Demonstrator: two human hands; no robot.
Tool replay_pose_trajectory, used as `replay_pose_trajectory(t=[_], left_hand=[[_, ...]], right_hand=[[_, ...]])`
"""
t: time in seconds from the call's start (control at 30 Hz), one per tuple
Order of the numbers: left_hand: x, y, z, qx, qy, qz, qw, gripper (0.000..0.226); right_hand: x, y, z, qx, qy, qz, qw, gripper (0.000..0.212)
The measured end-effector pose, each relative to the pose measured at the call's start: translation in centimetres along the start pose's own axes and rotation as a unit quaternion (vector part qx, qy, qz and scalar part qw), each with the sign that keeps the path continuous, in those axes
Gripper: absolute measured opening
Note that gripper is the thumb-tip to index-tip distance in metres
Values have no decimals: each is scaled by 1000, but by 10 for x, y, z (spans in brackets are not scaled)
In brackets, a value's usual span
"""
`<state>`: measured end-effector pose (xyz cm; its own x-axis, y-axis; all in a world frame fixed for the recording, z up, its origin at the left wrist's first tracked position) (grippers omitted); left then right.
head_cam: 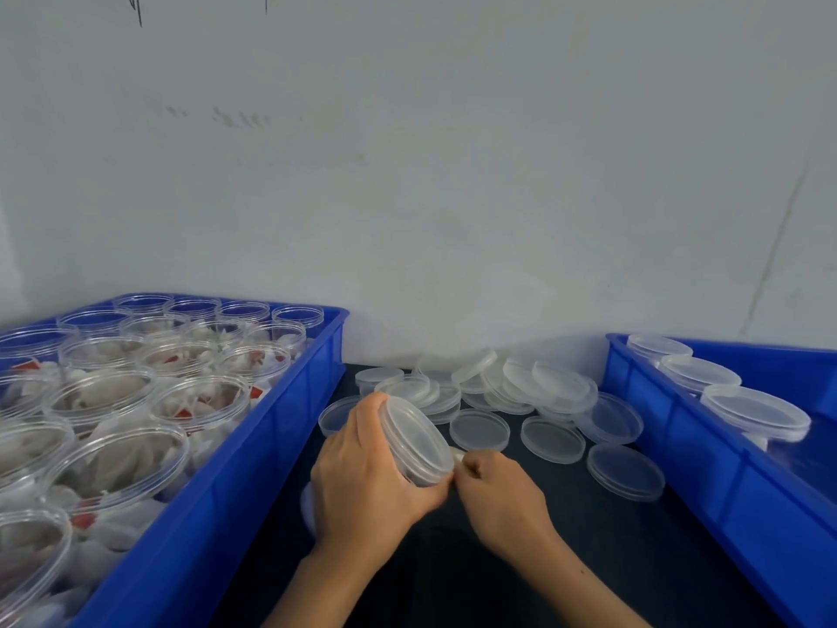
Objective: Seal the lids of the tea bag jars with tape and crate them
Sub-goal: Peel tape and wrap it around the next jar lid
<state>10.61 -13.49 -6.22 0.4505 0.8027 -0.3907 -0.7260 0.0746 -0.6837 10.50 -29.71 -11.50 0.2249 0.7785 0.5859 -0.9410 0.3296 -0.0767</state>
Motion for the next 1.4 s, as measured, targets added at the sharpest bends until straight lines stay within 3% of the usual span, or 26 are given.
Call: replay_pose_trajectory(t=[0.2, 0.3, 0.4, 0.47, 0.63, 0.93, 1.1, 1.2, 1.23, 1.3, 1.37, 1.4], left_hand=[[-7, 2, -1, 43, 24, -8, 999, 99], [-19, 12, 17, 2, 152, 4, 988, 93], [-40, 14, 20, -11, 189, -24, 982, 95], [-44, 8, 15, -14, 179, -17, 984, 98], [-20, 5, 0, 11, 179, 26, 984, 96], [18, 3, -17, 20, 227, 112, 967, 84], [23, 5, -26, 28, 263, 126, 956, 80], [28, 4, -30, 34, 302, 137, 943, 79], [29, 4, -30, 35, 314, 139, 939, 80], [31, 4, -33, 39, 342, 149, 927, 86], [32, 3, -38, 46, 375, 156, 913, 86], [32, 3, -41, 51, 391, 156, 905, 87]], right_hand=[[-2, -1, 0, -7, 18, -6, 1000, 30], [-16, -11, 19, -13, 87, -28, 996, 28], [-41, -18, 34, -58, 38, -67, 995, 29], [-43, -15, 28, -62, 87, -40, 993, 27], [-42, -19, 25, -100, 45, 1, 994, 36], [-39, -12, 13, -155, 116, 82, 978, 49], [-32, -9, -3, -133, 171, 126, 968, 38], [-24, -5, -1, -167, 197, 146, 955, 35], [-21, -3, 3, -172, 148, 157, 961, 34], [-15, -1, 8, -106, -128, 166, 972, 35], [1, 4, -2, 28, -386, 154, 909, 39], [9, 8, -7, 74, -431, 154, 886, 41]])
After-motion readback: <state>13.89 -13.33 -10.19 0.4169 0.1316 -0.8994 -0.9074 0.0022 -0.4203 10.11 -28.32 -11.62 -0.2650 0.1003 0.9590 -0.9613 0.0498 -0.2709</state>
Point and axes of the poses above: each hand's wrist, its own y-axis away from the middle knuckle, its own z-axis out of the back of the hand, x = y × z, the point moved 9 cm from there along -y, towards the middle knuckle, and after that the axes turned 1 degree about -z, right-handed, at the moved point
